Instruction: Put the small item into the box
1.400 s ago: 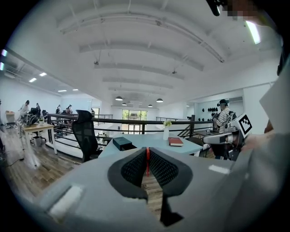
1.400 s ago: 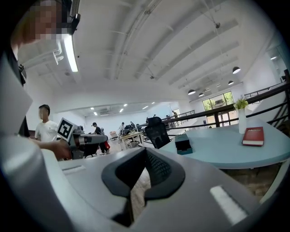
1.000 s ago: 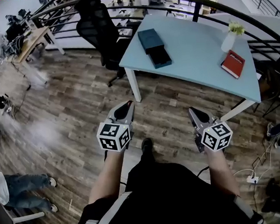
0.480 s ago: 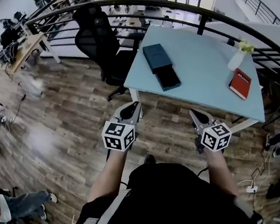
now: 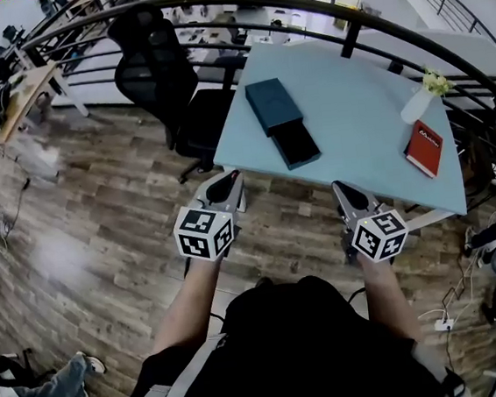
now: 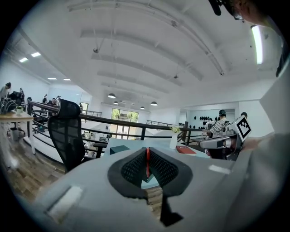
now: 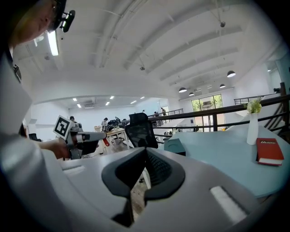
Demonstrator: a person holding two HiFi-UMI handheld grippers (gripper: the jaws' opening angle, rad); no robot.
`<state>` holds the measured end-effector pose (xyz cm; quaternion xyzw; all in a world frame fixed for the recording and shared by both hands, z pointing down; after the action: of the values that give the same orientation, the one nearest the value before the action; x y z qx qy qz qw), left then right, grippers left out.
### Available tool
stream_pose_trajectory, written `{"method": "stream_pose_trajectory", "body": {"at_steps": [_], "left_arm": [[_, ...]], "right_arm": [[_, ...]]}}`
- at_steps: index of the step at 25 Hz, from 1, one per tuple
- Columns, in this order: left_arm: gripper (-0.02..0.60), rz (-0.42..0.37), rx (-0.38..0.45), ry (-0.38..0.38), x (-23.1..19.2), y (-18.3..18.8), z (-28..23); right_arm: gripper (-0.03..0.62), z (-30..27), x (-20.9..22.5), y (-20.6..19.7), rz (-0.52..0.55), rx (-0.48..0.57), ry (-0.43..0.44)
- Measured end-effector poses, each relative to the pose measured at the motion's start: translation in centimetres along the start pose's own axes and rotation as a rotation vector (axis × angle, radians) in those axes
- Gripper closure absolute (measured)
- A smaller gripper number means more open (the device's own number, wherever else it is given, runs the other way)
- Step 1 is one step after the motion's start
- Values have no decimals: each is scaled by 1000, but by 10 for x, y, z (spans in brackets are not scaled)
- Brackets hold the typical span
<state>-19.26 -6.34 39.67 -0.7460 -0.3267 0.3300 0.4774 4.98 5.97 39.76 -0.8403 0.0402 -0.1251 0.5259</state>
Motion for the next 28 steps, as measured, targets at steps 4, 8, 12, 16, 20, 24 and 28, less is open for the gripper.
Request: {"method": "stream_pose_trajectory", "body": {"at_steps": [4,8,12,16,20,24,28], "left_arm": [[563,0,0,-10,-9,6,-13],[563,-2,-22,-11,-15,11,-33],[563,4,-33,0,-26,17,-53],[563,20,-40,15,-38,22,-74],[563,35,-58,31,-46,33,-111],[563,56,-92,24,-47,43,-162],[563,68,-112,36,-50,56,-209]], "right_arm": [[592,-13,4,-2,-10,-20,3],[592,-24,22,1,-31,-23,7],[592,-41,44,9,-58,-3,11],[592,-62,67,18,-67,21,31],[592,-85,101,33,-77,35,53],[592,-109,138,45,-87,21,81],[592,-136,180,57,-100,-1,123]]}}
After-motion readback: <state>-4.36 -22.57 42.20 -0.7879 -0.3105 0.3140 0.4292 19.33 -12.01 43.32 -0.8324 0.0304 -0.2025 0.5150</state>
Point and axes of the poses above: the fingertips, and each gripper's own axes: z backward along the fingers, x to its right, y out of its top, the point moved 5 cm from there along z, backward along the fingers, and after that the axes turned 10 degrees about -x, right-handed, at the moved point
